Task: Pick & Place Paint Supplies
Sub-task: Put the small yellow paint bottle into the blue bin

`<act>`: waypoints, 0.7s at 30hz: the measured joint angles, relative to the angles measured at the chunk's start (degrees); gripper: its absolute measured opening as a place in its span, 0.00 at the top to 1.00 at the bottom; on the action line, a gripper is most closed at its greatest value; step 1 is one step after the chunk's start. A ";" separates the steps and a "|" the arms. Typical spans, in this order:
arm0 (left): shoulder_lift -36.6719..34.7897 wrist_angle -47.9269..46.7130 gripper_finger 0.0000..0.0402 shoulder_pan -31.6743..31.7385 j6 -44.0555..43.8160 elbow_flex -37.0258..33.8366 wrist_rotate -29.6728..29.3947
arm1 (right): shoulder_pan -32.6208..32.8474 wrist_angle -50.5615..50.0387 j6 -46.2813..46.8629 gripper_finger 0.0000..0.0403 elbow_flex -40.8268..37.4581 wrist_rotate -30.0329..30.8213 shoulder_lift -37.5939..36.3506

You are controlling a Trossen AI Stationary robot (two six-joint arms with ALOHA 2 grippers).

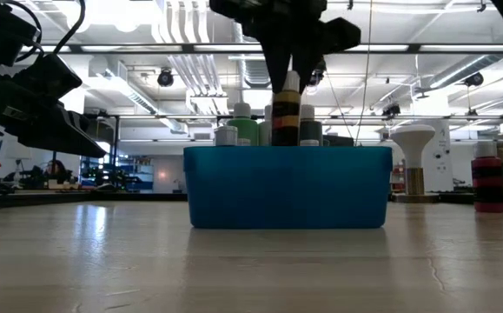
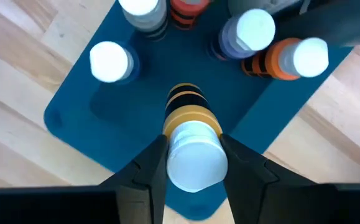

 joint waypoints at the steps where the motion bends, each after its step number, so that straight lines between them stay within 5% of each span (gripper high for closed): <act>1: -0.02 0.00 0.98 0.00 0.01 0.00 0.00 | -0.08 0.24 -0.12 0.71 -0.18 0.17 0.04; 21: -0.01 0.00 0.98 0.00 0.01 0.00 0.00 | -0.26 5.03 -11.52 0.71 -4.50 -0.36 0.04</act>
